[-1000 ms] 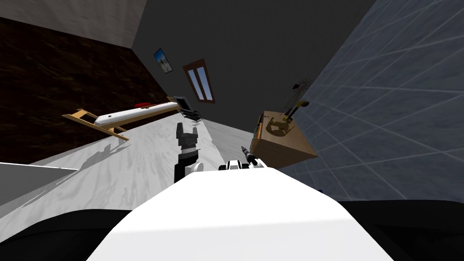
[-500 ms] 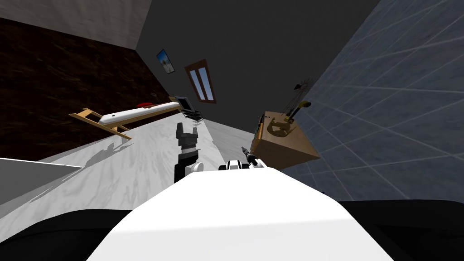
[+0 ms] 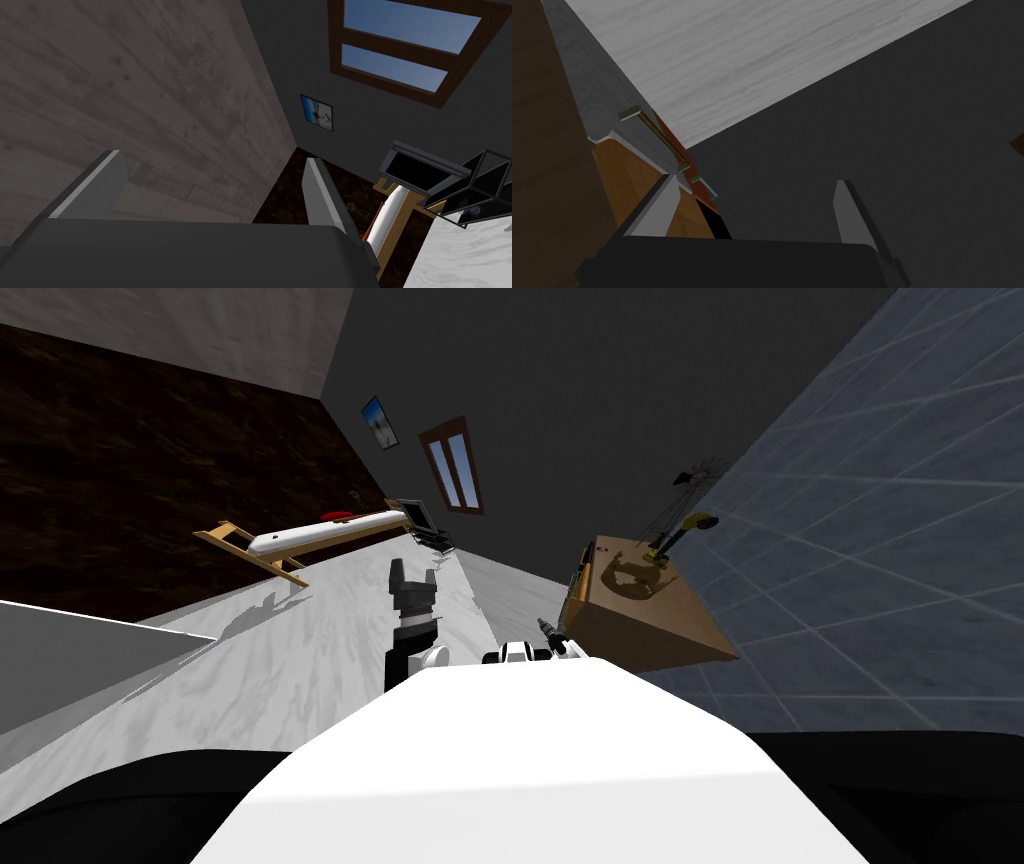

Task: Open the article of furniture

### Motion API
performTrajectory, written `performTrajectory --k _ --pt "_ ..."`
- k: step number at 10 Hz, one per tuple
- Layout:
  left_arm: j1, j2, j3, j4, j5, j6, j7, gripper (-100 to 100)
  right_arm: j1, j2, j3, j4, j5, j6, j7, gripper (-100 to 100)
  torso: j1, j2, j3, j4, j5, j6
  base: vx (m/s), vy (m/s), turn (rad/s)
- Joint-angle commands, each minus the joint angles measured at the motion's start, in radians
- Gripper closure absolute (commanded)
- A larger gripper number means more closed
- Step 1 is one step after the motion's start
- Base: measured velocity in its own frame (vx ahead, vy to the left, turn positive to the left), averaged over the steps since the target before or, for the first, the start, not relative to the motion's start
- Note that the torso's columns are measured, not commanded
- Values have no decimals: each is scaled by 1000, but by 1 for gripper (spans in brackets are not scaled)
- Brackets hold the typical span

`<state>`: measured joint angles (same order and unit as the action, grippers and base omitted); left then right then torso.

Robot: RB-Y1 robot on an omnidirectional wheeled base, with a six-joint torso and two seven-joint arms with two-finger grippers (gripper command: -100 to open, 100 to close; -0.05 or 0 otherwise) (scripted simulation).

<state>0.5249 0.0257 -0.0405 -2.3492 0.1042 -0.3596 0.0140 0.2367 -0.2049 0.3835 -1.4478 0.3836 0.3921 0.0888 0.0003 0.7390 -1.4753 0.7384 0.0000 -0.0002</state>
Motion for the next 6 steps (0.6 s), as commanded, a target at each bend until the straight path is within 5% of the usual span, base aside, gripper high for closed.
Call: performTrajectory --k 1,6 --pt "0 0 0 0 0 0 0 0 4 -12 -1 19 42 53 14 -100 0 -2 -1 0 0 0 50 18 63" --pt "0 0 0 0 0 0 0 0 -5 -23 -8 88 150 168 43 -100 0 -3 -2 -1 0 0 57 20 113"
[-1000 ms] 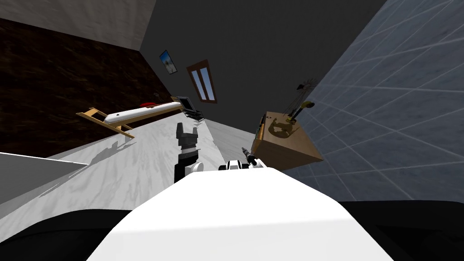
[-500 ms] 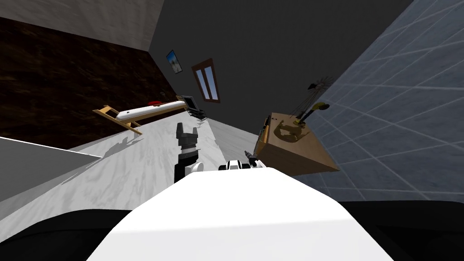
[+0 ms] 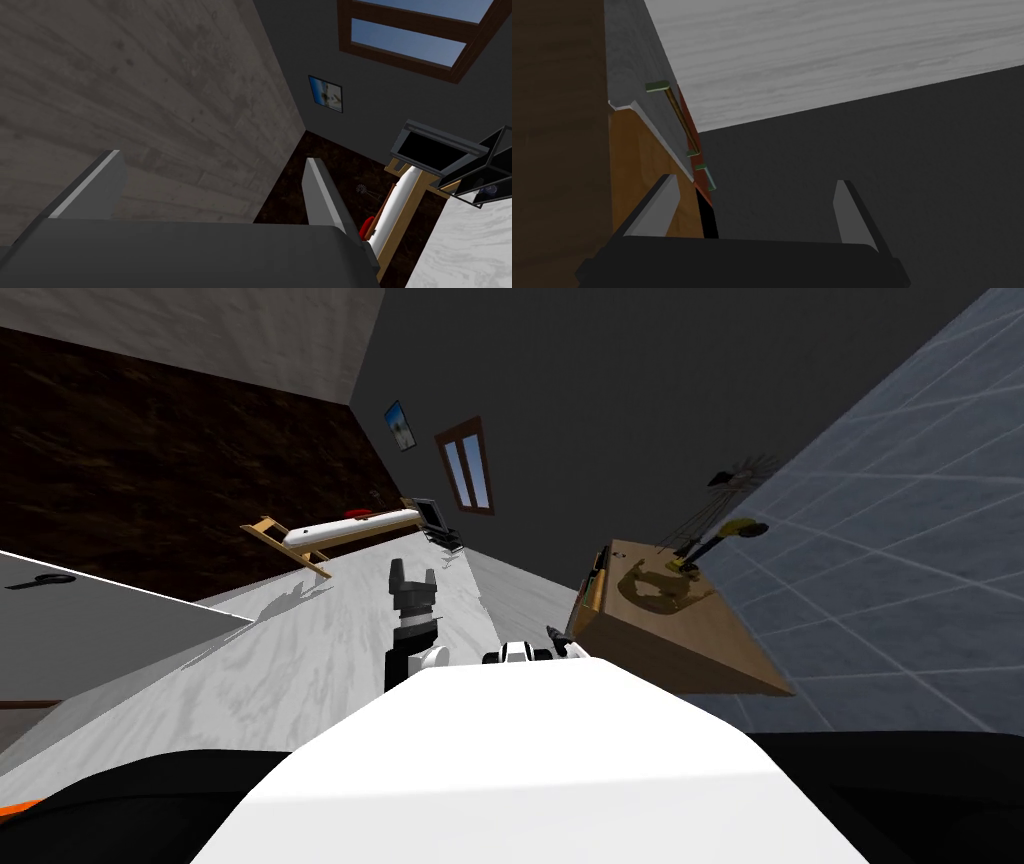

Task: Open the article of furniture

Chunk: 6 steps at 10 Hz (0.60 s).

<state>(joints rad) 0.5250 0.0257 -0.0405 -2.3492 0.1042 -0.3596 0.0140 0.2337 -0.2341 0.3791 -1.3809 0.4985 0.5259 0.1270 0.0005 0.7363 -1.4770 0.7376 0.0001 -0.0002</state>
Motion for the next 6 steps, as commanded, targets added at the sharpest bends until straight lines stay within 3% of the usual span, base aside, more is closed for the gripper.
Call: performTrajectory --k 1,6 --pt "0 0 0 0 0 0 0 0 -5 2 -6 46 74 69 16 -100 0 1 0 0 0 1 66 24 137" --pt "0 0 0 0 0 0 0 0 -12 -6 -11 98 157 165 38 -100 0 2 1 1 0 0 52 15 98"
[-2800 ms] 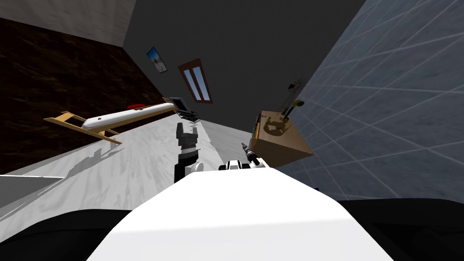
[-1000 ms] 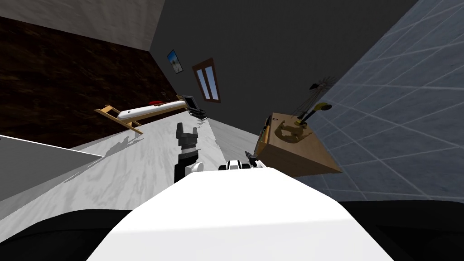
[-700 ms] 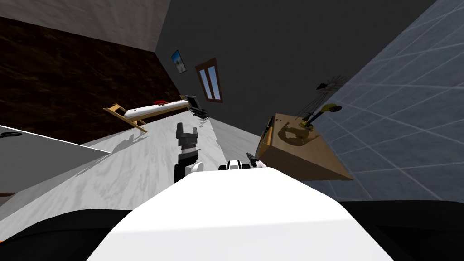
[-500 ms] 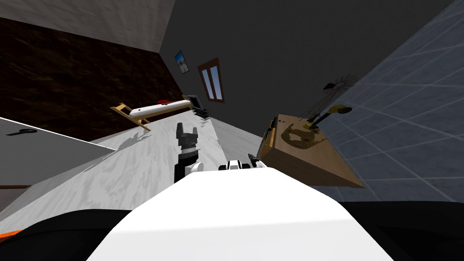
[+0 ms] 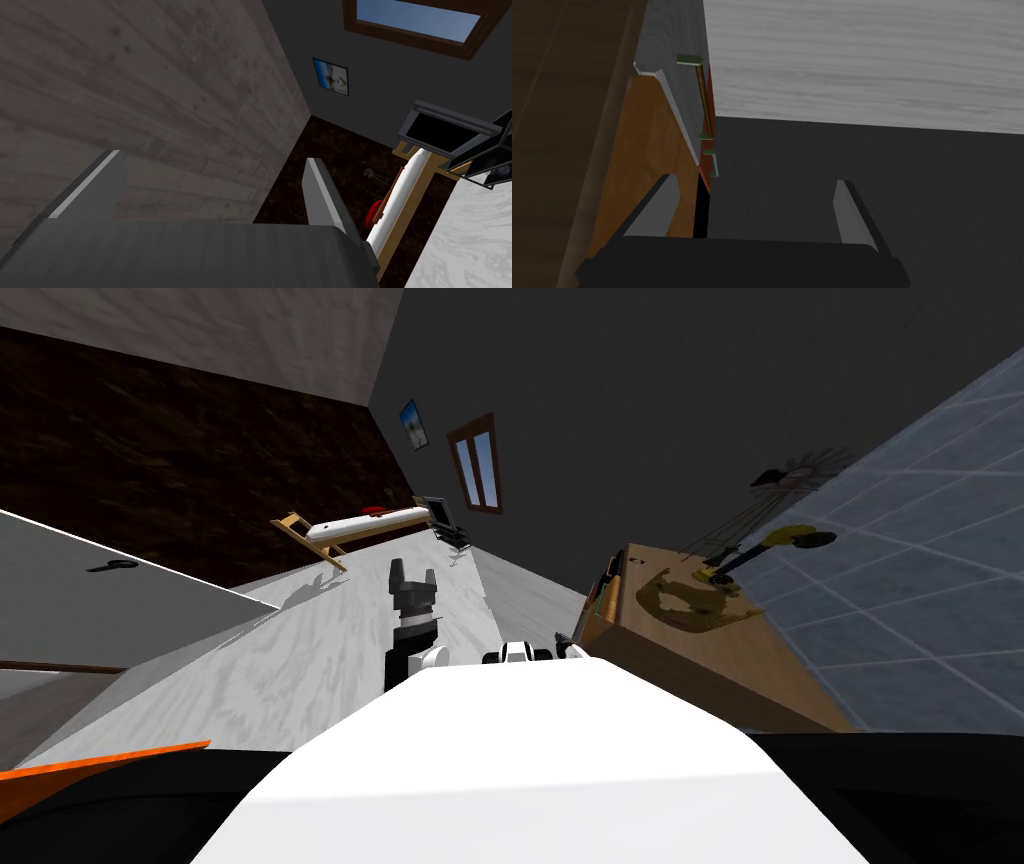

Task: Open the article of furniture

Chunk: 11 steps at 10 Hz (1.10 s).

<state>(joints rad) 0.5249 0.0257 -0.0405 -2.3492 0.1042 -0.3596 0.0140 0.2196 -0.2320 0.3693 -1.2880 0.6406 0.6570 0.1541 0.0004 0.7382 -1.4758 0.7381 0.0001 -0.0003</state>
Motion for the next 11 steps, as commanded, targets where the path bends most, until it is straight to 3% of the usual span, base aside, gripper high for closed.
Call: performTrajectory --k 1,4,7,8,9,11 --pt "0 0 0 0 0 0 0 0 -1 -12 -4 32 57 74 22 -100 -1 0 0 0 0 1 60 12 131" --pt "0 0 0 0 0 0 0 0 -4 -19 -9 86 141 166 46 -100 0 0 0 0 0 1 68 12 154" --pt "0 0 0 0 0 0 0 0 -5 -23 -12 112 190 212 57 -100 0 1 0 0 0 0 37 8 103" --pt "0 0 0 0 0 0 0 0 -5 -26 -15 139 232 254 69 -100 -1 0 0 0 0 0 36 4 178" --pt "0 0 0 0 0 0 0 0 -5 -26 -15 139 234 254 69 -100 -1 0 0 0 0 0 33 0 75" --pt "0 0 0 0 0 0 0 0 -3 -32 -21 190 307 325 93 -100 0 0 0 0 0 0 33 1 196"
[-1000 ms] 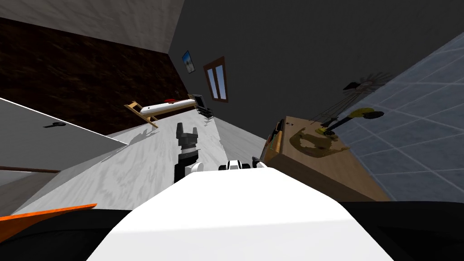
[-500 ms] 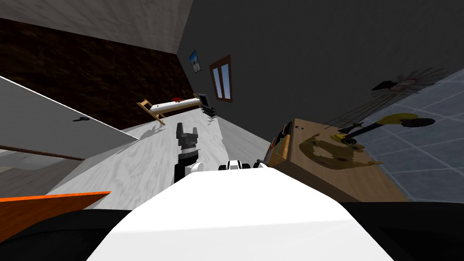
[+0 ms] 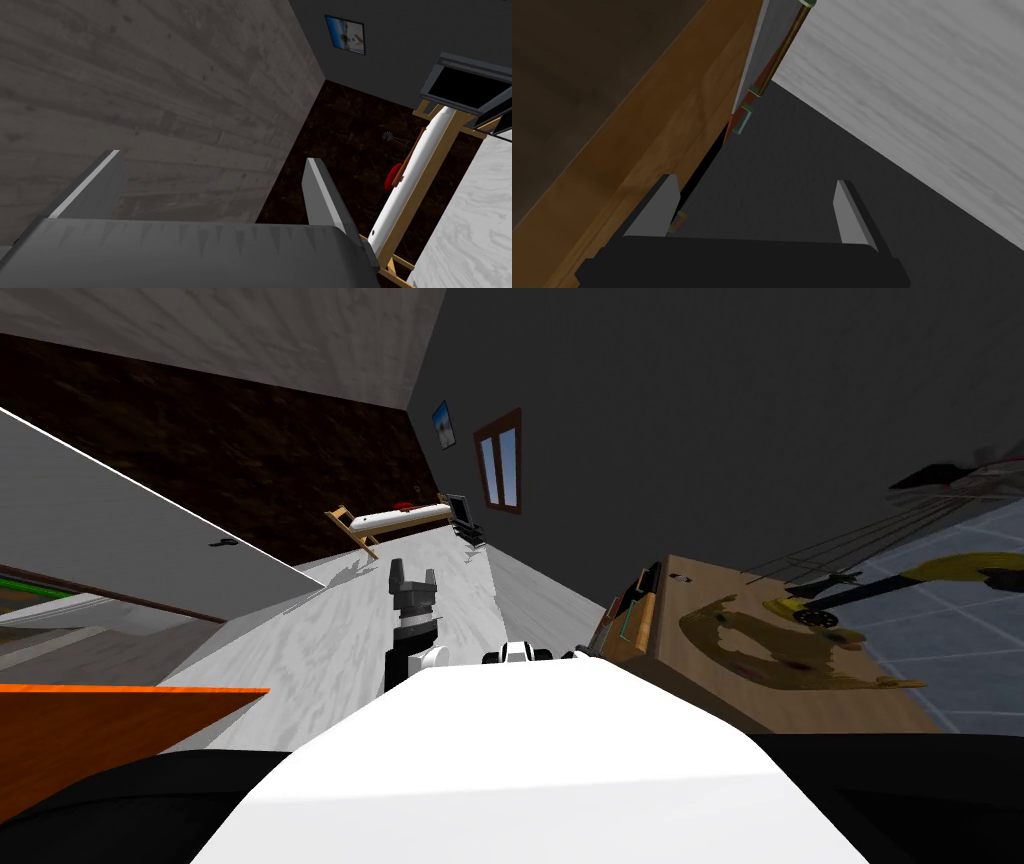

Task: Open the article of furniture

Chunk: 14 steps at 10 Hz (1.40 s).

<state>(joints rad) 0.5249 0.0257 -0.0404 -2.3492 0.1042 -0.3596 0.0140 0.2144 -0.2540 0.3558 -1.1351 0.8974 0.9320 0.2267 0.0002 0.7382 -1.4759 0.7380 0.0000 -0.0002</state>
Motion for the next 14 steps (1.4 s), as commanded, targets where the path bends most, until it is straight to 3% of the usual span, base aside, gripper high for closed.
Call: performTrajectory --k 1,2,3,5,9,12,14 --pt "0 0 0 0 0 0 0 0 2 -10 -7 37 66 61 20 -100 0 -1 0 0 0 0 30 -6 96" --pt "0 0 0 0 0 0 0 0 5 -13 -10 62 102 99 32 -100 -1 0 0 0 0 1 18 -2 112" --pt "0 0 0 0 0 0 0 0 5 -13 -10 62 110 100 32 -100 0 1 0 0 0 0 7 -4 86" --pt "0 0 0 0 0 0 0 0 13 -17 -16 109 181 164 54 -100 0 0 0 0 0 0 0 -4 214" --pt "0 0 0 0 0 0 0 0 23 -21 -21 152 276 234 74 -100 0 1 0 0 0 0 -14 -7 133" --pt "0 0 0 0 0 0 0 0 43 -24 -29 208 376 315 103 -100 0 1 0 0 0 0 -39 -9 184" --pt "0 0 0 0 0 0 0 0 51 -25 -31 225 421 338 111 -100 0 0 0 0 0 1 -38 -2 81"
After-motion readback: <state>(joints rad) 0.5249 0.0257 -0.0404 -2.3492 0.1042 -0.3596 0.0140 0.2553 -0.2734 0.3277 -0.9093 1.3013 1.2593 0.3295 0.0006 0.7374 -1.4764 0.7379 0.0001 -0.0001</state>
